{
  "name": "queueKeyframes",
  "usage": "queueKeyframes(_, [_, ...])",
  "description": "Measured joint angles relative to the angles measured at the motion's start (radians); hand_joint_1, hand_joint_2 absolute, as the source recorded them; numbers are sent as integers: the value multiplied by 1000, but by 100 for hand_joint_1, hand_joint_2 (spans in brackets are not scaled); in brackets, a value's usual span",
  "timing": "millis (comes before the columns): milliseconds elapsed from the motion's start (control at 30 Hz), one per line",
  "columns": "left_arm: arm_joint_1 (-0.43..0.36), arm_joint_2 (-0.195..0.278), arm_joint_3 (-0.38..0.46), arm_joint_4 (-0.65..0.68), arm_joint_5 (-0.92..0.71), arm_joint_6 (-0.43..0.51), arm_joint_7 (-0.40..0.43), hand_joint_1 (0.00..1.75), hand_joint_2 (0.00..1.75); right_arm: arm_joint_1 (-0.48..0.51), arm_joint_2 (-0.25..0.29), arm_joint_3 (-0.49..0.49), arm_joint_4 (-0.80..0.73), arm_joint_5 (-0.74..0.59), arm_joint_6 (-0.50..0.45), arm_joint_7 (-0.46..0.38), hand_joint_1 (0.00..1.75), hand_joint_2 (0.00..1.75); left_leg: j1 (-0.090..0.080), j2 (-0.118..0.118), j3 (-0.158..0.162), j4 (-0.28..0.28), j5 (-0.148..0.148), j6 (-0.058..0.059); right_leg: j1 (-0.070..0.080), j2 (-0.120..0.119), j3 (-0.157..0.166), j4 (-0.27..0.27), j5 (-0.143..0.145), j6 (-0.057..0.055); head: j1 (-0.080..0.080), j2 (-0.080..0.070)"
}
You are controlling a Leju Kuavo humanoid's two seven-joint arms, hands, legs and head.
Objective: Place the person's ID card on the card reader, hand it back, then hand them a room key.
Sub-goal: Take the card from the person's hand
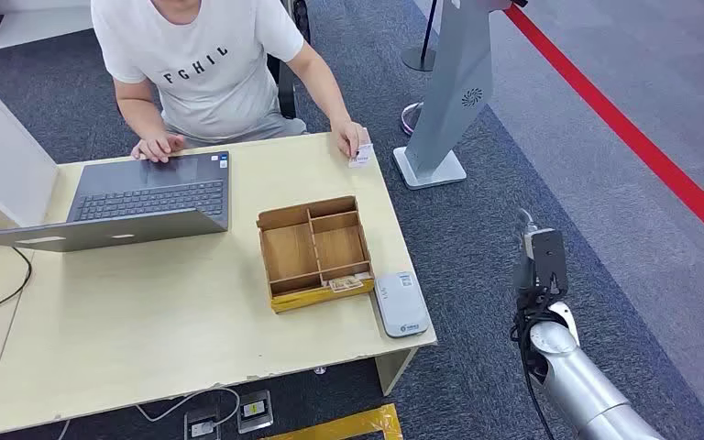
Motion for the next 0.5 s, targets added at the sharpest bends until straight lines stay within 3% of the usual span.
queueKeyframes(267, [0, 2, 0, 0, -5, -5, 0, 0, 0, 23, 4, 23, -175, 105, 2, 38, 0, 0, 0, 0, 0, 0, 0, 0, 0, 0, 0, 0, 0, 0, 0, 0])
queueKeyframes(333, [0, 3, -1, 0, -14, -11, 0, 0, 0, 26, 5, 29, -208, 241, 11, 86, 0, 87, 0, 0, 0, 0, 0, 0, 0, 1, 0, 0, 0, 0, 0, 0])
queueKeyframes(400, [-1, 5, -2, 0, -25, -19, 0, 0, 0, 25, 6, 40, -248, 458, 38, 187, 0, 175, 0, 0, 0, 0, 0, 0, 0, 1, 0, 0, 0, 0, 0, 0])
queueKeyframes(500, [-1, 7, -3, 0, -34, -25, 0, 0, 0, 9, 3, 70, -306, 819, 104, 384, 0, 175, 0, 0, 0, 0, 0, 0, 0, 0, 0, 0, 0, 0, 0, 0])
